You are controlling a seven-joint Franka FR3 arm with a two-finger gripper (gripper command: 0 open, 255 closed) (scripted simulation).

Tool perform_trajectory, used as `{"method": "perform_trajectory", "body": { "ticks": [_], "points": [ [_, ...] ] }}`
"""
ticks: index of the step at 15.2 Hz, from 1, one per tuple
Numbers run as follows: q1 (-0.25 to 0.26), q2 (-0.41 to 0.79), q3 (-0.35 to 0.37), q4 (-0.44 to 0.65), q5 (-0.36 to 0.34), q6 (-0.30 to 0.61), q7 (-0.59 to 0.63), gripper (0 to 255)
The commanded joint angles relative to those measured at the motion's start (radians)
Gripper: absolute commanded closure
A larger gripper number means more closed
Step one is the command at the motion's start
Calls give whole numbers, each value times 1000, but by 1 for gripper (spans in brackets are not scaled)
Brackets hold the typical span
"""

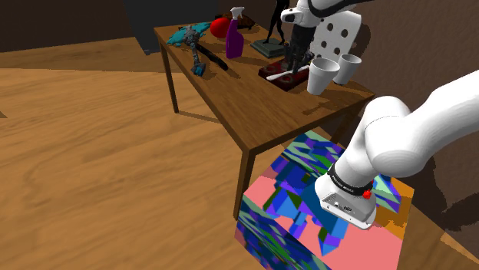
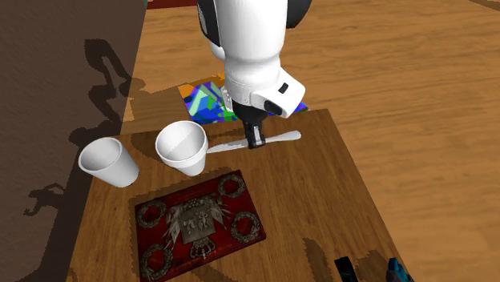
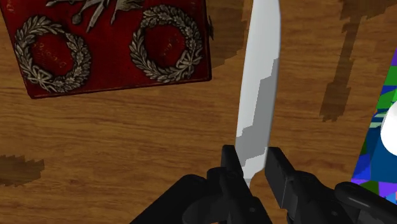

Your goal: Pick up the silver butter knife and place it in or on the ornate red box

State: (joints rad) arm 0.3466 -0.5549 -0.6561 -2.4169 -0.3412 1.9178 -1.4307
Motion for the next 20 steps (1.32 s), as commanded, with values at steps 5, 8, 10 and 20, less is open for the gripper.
{"method": "perform_trajectory", "body": {
  "ticks": [5,8,10,20],
  "points": [
    [43,170,-157,174,49,15,-169,255],
    [76,282,-253,275,113,21,-276,255],
    [99,375,-325,348,181,22,-362,255],
    [13,747,-424,540,518,22,-677,255]
  ]
}}
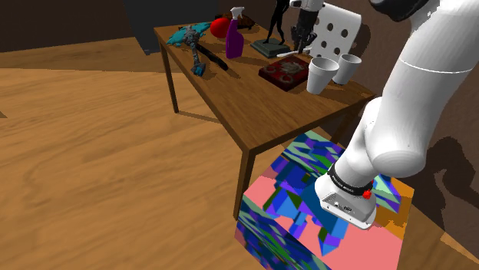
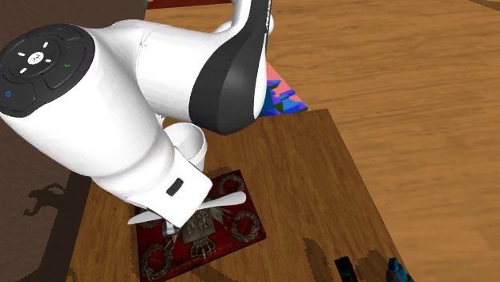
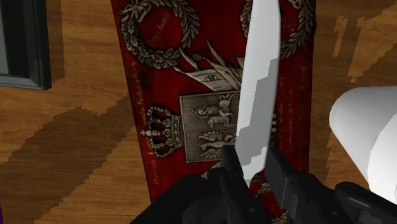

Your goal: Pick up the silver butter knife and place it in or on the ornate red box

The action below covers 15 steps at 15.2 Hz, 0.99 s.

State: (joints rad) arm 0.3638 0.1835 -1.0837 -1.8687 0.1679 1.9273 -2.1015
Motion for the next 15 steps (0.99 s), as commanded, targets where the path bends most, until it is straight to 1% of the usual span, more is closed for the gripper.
{"method": "perform_trajectory", "body": {
  "ticks": [1,12,15],
  "points": [
    [-6,14,5,-18,15,25,-10,255],
    [-48,94,46,-105,100,151,-67,255],
    [-48,94,46,-105,100,151,-67,255]
  ]
}}
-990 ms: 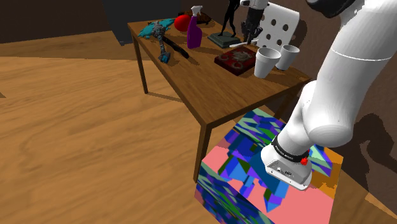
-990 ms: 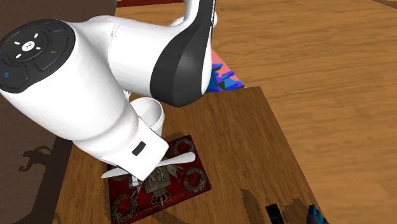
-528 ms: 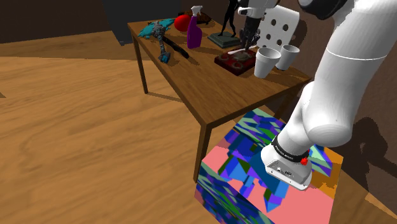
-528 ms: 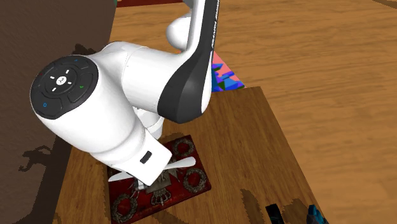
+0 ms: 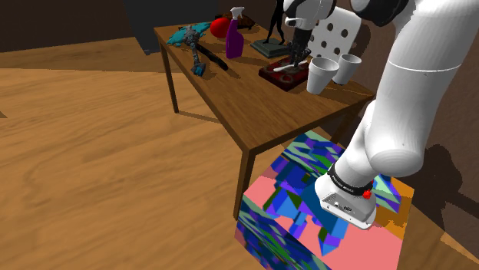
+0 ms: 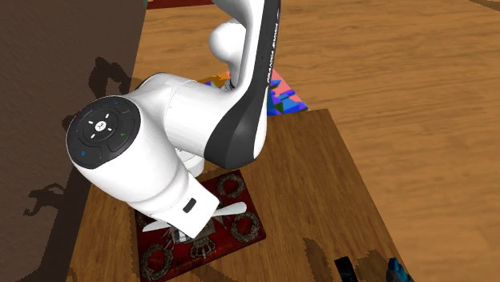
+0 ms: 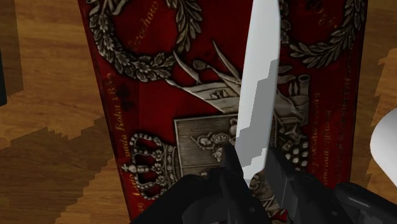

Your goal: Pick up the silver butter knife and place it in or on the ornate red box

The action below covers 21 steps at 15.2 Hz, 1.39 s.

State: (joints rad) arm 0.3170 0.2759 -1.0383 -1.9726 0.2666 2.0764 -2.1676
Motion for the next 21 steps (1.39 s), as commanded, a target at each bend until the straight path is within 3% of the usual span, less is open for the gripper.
{"method": "perform_trajectory", "body": {
  "ticks": [1,5,6,11,15,21],
  "points": [
    [-1,1,1,-1,2,2,-1,255],
    [-1,1,1,-1,1,2,-1,255],
    [-1,1,1,-1,1,2,-1,0],
    [-1,1,1,-1,1,2,-1,0],
    [33,-62,-35,76,-67,-106,45,0],
    [33,-62,-35,76,-68,-106,46,0]
  ]
}}
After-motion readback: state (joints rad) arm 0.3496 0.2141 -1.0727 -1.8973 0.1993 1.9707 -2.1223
